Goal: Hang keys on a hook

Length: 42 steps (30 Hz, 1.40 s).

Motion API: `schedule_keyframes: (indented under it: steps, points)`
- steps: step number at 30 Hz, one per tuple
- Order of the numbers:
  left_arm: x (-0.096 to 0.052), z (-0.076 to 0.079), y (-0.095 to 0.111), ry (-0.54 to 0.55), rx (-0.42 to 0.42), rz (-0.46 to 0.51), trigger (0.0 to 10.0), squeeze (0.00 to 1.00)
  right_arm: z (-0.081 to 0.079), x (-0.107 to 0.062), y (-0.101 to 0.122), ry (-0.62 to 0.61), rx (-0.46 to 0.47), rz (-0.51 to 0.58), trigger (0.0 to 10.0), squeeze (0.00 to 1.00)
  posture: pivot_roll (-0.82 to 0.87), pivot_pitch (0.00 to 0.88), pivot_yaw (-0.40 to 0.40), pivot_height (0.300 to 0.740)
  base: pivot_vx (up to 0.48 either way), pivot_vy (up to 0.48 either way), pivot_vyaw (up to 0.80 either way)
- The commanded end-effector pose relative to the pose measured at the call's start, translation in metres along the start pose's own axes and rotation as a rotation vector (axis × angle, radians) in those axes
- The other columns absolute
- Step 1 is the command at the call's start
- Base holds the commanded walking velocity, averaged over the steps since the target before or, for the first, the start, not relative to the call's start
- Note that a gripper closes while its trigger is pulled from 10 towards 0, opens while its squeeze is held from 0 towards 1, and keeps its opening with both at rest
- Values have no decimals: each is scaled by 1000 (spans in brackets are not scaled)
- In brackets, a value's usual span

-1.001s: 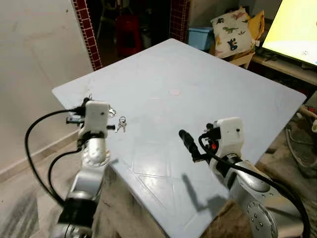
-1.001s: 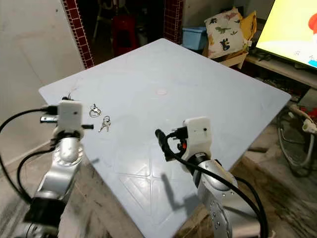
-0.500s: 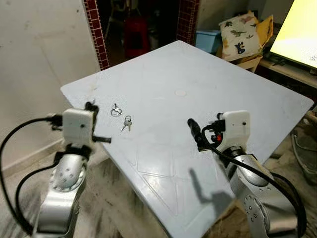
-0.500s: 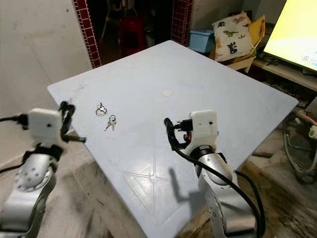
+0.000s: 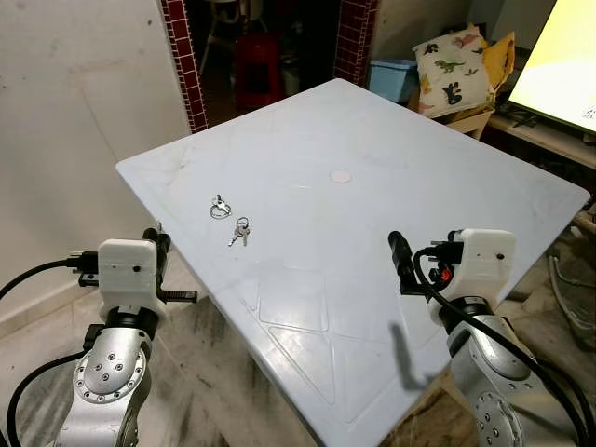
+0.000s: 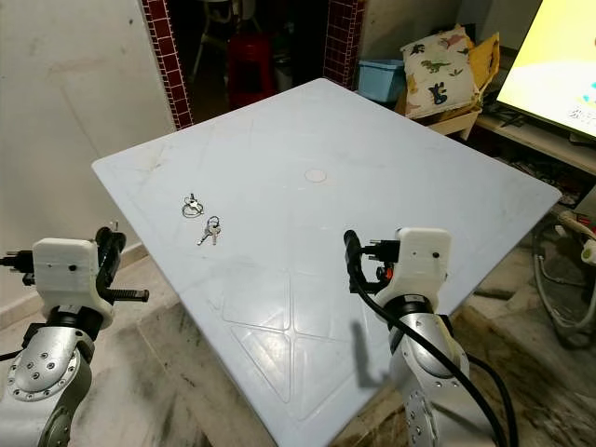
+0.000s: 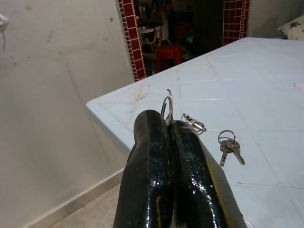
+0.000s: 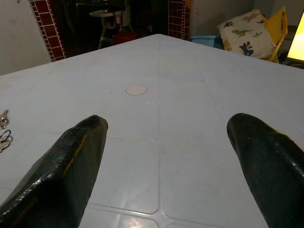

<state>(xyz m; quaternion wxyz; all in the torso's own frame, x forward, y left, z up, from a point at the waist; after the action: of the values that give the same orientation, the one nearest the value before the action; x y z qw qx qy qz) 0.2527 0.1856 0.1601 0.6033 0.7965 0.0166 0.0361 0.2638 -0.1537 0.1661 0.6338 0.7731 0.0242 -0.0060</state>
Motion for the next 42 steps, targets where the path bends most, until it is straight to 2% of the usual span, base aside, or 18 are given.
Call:
schedule_keyframes:
  steps: [1,2,3,4,8,15,29,39,42]
  points:
    - [-3,-4,3,16,7,1,10000,0,0,-3,5,6,10,21,0,0,-23,0,10,740,0,0,0]
    - [-3,-5,4,20,7,-1,10000,0,-2,-4,2,33,22,-6,0,0,-23,0,10,740,0,0,0]
    - [-4,-6,4,23,6,-2,10000,0,-4,-4,0,42,24,-16,4549,0,-21,0,10,740,0,0,0]
    - [-5,-6,4,23,5,-4,10000,0,-4,-5,1,40,18,-14,10000,0,-21,0,10,740,0,0,0]
    - [-7,-4,4,22,2,-11,10000,0,-6,-6,-2,60,-49,-30,10000,0,-17,0,7,740,0,0,200]
    - [-6,0,4,6,-17,-23,10000,0,-6,-4,0,63,-49,-22,10000,0,-21,0,9,740,0,0,800]
    - [-4,3,2,-16,-26,-46,10000,0,-3,-1,0,37,-8,-25,10000,0,-25,0,21,740,0,0,0]
    - [-3,3,1,-22,-19,-54,10000,0,-2,0,-1,31,-10,-35,10000,0,-23,0,22,740,0,437,0]
    - [-2,3,1,-24,-17,-55,10000,0,-1,1,-1,22,-36,-33,10000,0,-24,0,22,740,0,480,0]
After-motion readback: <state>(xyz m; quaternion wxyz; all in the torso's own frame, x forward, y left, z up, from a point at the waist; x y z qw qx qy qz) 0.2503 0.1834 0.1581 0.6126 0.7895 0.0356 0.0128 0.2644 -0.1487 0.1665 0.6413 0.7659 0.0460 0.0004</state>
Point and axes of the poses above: a point about 5 cm out from each wrist's last joint towards the gripper, its own x axis pointing out of the wrist towards the gripper, its own y axis along the axis of the wrist's last joint, z = x × y, the point moved 2 cm from there along x, pointing out of the wrist towards the gripper, and after that the axes turned 7 degrees about x, right-handed, at the moved point
